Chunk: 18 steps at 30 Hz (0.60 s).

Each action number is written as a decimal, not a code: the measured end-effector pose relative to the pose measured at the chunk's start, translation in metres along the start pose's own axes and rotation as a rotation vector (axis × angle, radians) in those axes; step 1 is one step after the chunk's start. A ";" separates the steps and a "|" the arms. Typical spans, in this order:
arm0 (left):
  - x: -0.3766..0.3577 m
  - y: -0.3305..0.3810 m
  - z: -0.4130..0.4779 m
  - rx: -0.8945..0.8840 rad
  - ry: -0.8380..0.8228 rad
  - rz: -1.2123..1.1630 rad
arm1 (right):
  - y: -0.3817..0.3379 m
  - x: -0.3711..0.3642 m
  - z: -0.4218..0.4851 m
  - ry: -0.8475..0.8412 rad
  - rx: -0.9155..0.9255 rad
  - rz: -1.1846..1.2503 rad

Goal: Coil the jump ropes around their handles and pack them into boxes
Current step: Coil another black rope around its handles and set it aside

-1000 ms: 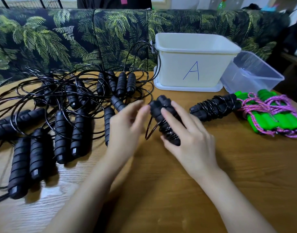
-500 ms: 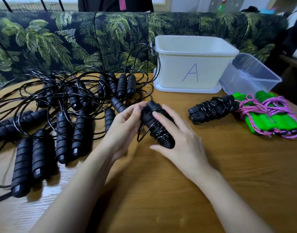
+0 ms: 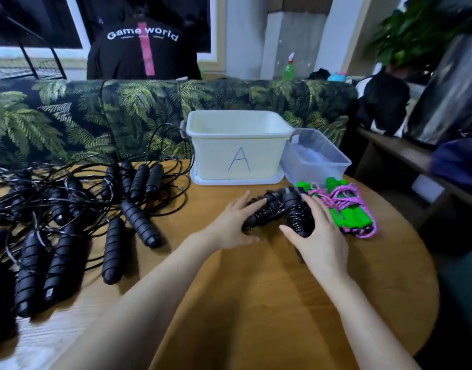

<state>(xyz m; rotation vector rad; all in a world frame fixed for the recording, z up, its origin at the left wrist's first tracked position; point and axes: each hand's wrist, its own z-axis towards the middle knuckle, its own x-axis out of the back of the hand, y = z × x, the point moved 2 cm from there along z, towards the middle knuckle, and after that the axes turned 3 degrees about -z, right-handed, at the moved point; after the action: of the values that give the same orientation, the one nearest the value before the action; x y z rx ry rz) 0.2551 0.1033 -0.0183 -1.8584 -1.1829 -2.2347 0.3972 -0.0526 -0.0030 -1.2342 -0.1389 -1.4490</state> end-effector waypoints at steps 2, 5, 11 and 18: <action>-0.006 -0.002 0.011 -0.017 0.009 -0.005 | 0.003 -0.001 0.003 -0.017 0.006 -0.018; -0.009 -0.004 0.006 0.059 0.189 0.135 | 0.003 -0.004 0.009 -0.048 0.020 -0.061; -0.012 -0.001 -0.036 0.317 0.323 0.249 | -0.020 -0.032 0.038 -0.066 0.118 -0.201; -0.015 -0.005 -0.032 0.213 0.362 -0.203 | -0.008 -0.056 0.058 -0.273 0.161 -0.558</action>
<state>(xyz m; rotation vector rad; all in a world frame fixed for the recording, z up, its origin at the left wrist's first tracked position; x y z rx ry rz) 0.2302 0.0828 -0.0338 -1.2416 -1.5162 -2.2992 0.4129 0.0260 -0.0137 -1.3123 -0.8239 -1.6881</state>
